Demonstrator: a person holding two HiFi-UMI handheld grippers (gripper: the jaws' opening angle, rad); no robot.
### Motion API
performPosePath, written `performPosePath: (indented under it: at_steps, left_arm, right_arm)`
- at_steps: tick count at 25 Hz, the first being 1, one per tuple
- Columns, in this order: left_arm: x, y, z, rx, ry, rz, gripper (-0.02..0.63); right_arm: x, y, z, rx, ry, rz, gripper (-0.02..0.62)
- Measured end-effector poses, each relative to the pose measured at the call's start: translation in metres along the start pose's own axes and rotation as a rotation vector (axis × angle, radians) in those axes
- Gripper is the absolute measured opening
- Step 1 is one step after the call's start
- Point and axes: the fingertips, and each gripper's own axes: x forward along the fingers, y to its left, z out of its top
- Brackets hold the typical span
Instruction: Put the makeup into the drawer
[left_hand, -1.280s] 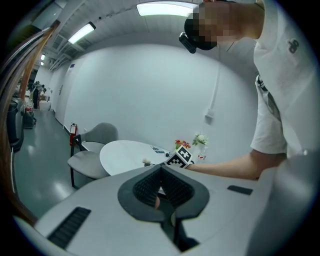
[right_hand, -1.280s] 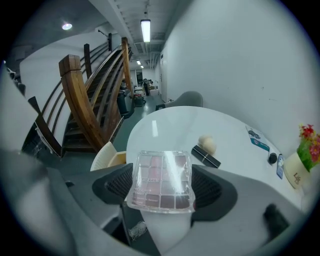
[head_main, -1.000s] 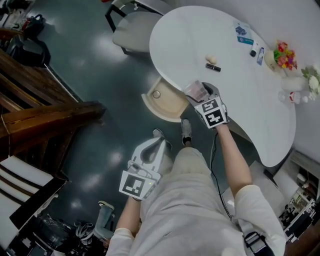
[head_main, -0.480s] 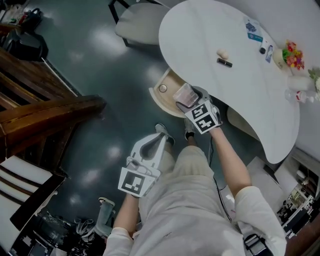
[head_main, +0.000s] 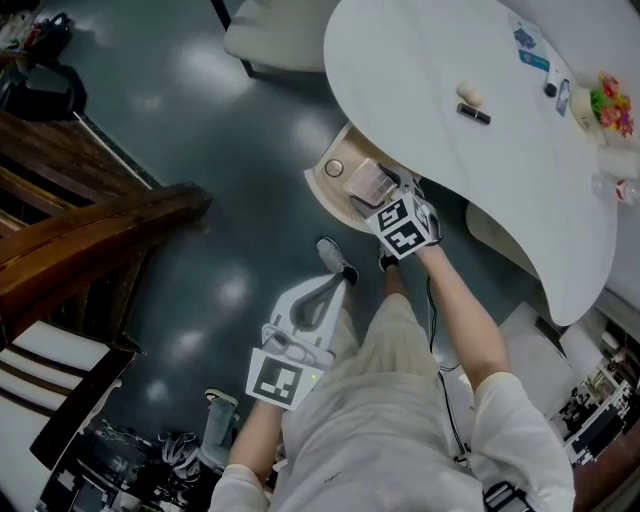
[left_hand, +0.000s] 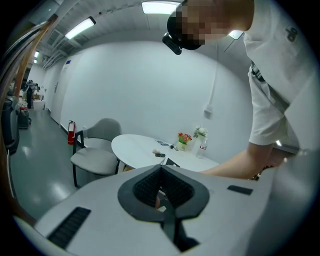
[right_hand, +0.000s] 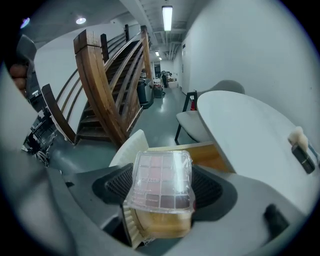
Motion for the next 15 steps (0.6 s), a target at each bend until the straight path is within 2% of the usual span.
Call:
performPosePath:
  at_steps: [15]
  left_arm:
    - [0.028, 0.025, -0.046, -0.003, 0.082, -0.029, 0.009]
  right_arm:
    - [0.094, -0.034, -0.031, -0.063, 0.078, -0.07, 0.374]
